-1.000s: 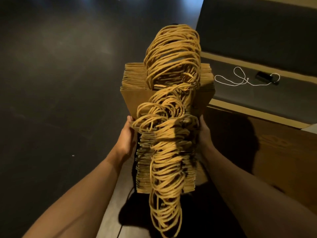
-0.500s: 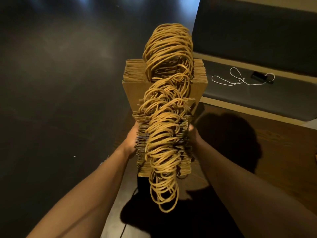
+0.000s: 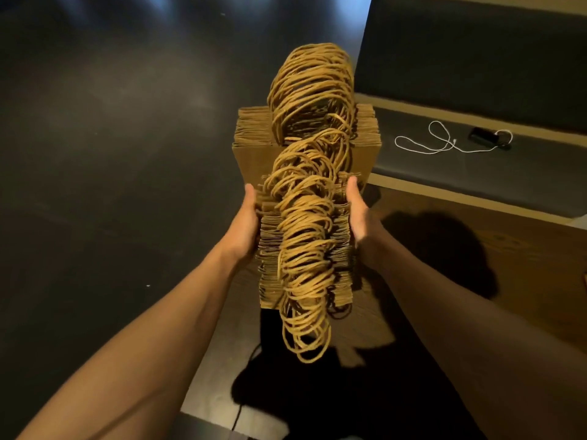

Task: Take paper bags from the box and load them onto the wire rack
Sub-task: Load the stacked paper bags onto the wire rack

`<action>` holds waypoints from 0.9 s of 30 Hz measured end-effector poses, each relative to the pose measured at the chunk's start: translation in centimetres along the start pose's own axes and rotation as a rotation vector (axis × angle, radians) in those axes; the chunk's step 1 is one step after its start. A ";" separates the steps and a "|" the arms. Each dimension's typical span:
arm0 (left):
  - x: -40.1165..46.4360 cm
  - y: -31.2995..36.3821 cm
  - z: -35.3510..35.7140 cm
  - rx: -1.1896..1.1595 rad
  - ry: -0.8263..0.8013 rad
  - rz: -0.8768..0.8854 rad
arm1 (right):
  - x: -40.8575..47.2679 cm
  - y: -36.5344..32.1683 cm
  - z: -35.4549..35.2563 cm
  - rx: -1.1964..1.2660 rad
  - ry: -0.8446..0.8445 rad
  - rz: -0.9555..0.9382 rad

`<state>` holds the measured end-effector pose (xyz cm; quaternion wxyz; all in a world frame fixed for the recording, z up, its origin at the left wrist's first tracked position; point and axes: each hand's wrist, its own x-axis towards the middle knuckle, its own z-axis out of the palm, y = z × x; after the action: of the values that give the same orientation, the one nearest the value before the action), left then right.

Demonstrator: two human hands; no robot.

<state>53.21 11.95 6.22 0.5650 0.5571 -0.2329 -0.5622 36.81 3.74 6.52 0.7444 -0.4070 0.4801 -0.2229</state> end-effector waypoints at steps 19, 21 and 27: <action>0.2 0.3 -0.1 0.637 0.106 0.066 | 0.4 0.2 1.4 -0.263 0.193 -0.118; 0.1 0.8 -0.1 0.614 0.135 0.091 | 0.3 -0.1 1.5 -0.315 0.244 -0.138; 0.4 0.1 0.1 0.616 0.109 0.084 | 0.1 0.0 1.4 -0.378 0.284 -0.224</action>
<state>53.22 11.53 6.17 0.4041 0.7212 -0.3844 -0.4108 38.14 4.21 6.79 0.5508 -0.5543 0.5649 -0.2650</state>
